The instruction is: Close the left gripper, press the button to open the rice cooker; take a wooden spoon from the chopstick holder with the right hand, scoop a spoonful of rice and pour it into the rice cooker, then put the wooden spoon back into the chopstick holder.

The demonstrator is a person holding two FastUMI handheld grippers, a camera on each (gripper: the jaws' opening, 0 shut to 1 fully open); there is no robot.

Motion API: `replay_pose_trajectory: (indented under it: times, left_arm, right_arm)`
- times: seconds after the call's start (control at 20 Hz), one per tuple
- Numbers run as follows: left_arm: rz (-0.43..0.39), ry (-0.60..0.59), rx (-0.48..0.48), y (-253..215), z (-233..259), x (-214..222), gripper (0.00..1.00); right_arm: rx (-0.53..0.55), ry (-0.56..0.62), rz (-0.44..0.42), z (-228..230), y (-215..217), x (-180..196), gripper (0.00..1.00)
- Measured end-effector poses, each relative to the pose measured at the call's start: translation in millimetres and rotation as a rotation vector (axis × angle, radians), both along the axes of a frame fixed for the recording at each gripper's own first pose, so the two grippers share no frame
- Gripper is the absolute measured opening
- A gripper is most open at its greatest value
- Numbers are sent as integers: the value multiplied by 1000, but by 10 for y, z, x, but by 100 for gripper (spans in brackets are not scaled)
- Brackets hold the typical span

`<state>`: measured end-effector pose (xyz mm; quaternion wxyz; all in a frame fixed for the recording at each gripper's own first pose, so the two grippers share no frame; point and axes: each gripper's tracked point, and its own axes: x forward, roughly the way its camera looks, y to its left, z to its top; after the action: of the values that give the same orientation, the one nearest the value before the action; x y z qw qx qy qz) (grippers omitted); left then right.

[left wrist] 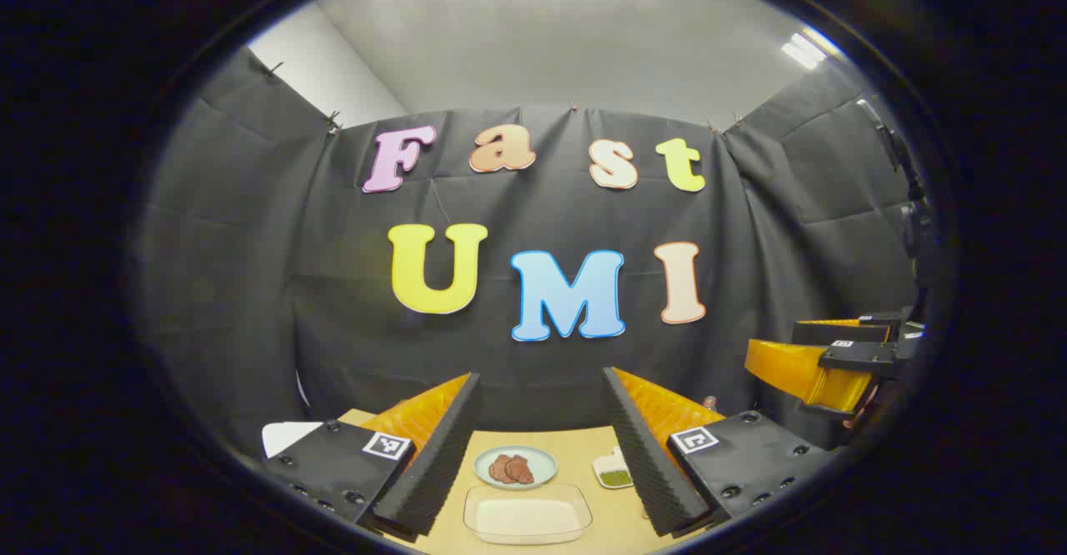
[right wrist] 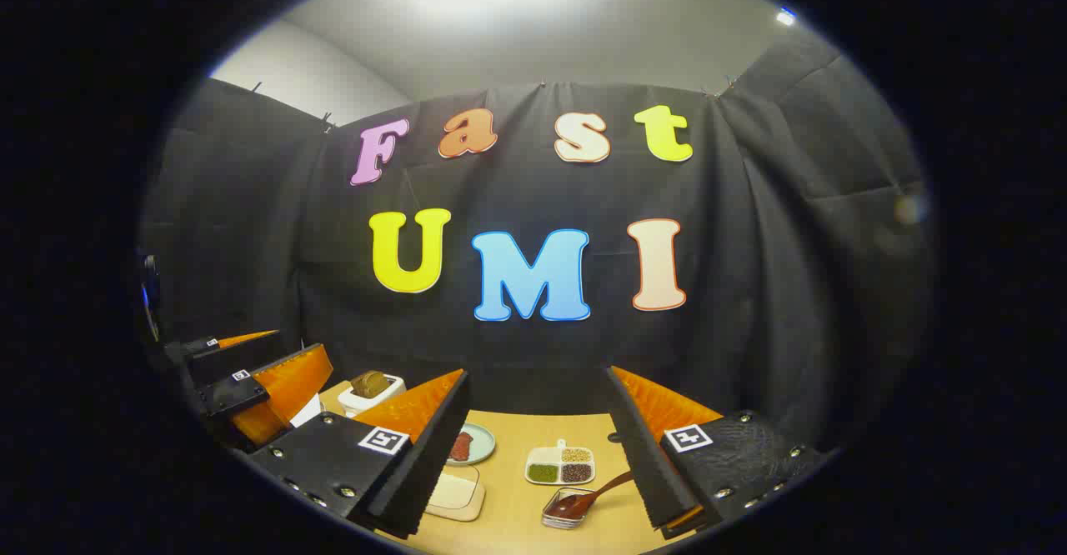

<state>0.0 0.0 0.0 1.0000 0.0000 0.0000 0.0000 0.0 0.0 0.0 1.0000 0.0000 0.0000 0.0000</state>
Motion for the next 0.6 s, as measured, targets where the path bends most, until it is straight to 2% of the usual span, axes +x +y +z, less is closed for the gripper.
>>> replay_pose_trajectory:
  times: [0.15,0.25,0.35,0.4,0.55,0.6]
  left_arm:
    - [-9,9,0,176,-32,7,97]
    - [-5,9,-15,287,-25,17,100]
    - [-8,13,-28,350,-17,33,97]
    - [-7,10,-25,400,-1,38,100]
    - [-5,13,-14,467,-18,27,100]
    - [-7,14,-16,467,-19,12,97]
  right_arm:
    - [0,-7,-4,31,123,26,96]
    - [-16,-10,-8,17,172,56,96]
    - [-13,-11,-11,16,238,80,96]
    - [-11,-4,-9,-3,282,78,96]
    - [-3,-5,-13,2,343,64,96]
    - [-4,-7,-18,-3,358,71,96]
